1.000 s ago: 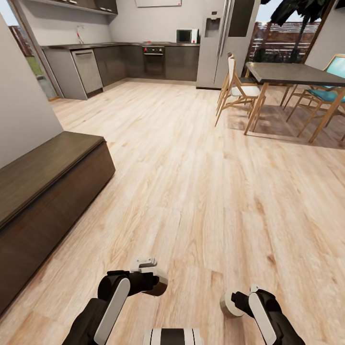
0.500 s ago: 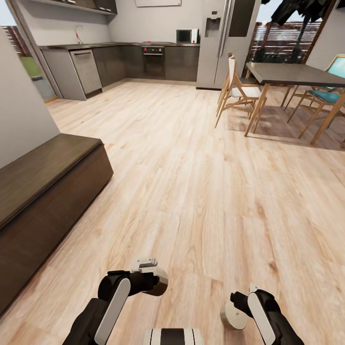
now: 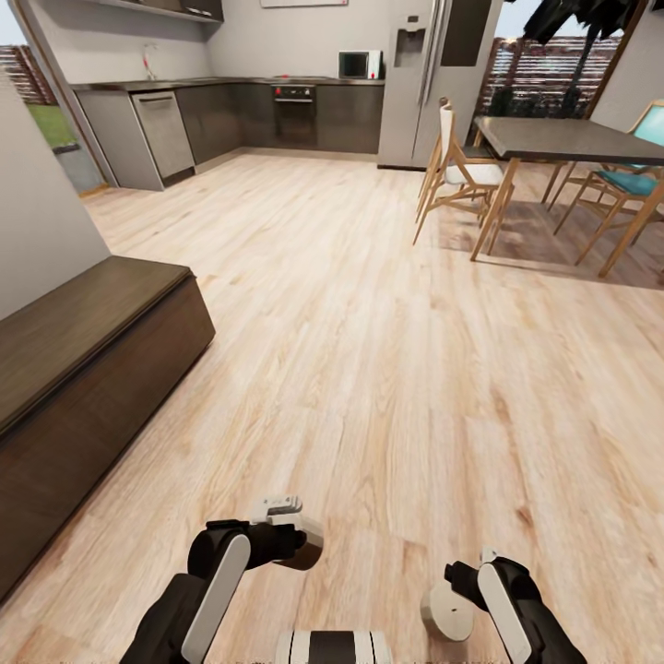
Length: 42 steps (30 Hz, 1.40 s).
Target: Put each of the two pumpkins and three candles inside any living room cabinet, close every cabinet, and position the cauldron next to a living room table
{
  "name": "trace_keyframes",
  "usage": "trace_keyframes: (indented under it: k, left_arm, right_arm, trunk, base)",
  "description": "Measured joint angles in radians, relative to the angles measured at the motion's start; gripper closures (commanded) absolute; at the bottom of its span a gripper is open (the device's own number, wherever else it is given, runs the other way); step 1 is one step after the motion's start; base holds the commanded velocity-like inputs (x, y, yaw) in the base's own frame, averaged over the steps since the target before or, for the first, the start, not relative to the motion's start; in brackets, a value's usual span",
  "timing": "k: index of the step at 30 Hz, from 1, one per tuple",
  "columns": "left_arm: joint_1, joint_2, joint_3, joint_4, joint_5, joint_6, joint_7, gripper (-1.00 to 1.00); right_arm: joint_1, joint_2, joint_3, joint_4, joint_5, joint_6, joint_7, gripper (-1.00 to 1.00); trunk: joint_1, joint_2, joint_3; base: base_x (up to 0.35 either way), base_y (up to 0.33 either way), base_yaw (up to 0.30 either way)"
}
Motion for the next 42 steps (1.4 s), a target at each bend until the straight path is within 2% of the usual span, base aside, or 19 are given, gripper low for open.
trace_keyframes:
  k: [5,13,19,22,26,38,42]
  left_arm:
    - [0.000,-0.002,-0.001,-0.016,0.000,0.004,0.000,1.00]
    - [0.002,0.001,0.000,-0.050,-0.002,0.009,0.000,1.00]
    - [0.003,0.002,0.002,-0.056,-0.001,0.011,0.000,1.00]
    - [0.003,0.003,0.002,-0.056,-0.001,0.011,0.000,1.00]
    - [0.003,0.002,0.002,-0.056,0.000,0.011,0.000,1.00]
    - [0.003,0.004,0.002,-0.056,-0.001,0.011,0.000,1.00]
    - [0.003,0.004,0.008,-0.056,-0.001,0.011,0.000,1.00]
  right_arm:
    - [0.000,-0.002,-0.001,0.000,-0.001,-0.003,0.000,-1.00]
    - [0.001,-0.003,0.004,0.000,0.004,-0.075,0.008,-1.00]
    - [0.001,-0.003,0.004,0.035,0.015,-0.088,0.121,-1.00]
    - [0.001,-0.003,0.003,0.060,0.018,-0.091,0.146,-1.00]
    - [-0.001,-0.004,0.003,0.064,0.019,-0.092,0.154,-1.00]
    - [-0.008,-0.011,0.002,0.069,0.020,-0.119,0.158,-1.00]
    - [-0.008,-0.011,0.005,0.069,0.020,-0.128,0.166,-1.00]
  trunk:
    - [0.002,-0.001,-0.019]
    - [0.006,-0.003,-0.050]
    - [0.009,-0.004,-0.074]
    - [0.008,-0.005,-0.074]
    - [0.008,-0.005,-0.074]
    - [0.014,-0.007,-0.120]
    - [0.014,-0.007,-0.120]
  base:
    - [0.000,0.000,0.000]
    - [0.000,0.000,0.000]
    - [0.000,0.000,0.000]
    - [0.000,0.000,0.000]
    - [0.000,0.000,0.000]
    - [0.000,0.000,0.000]
    - [0.000,0.000,0.000]
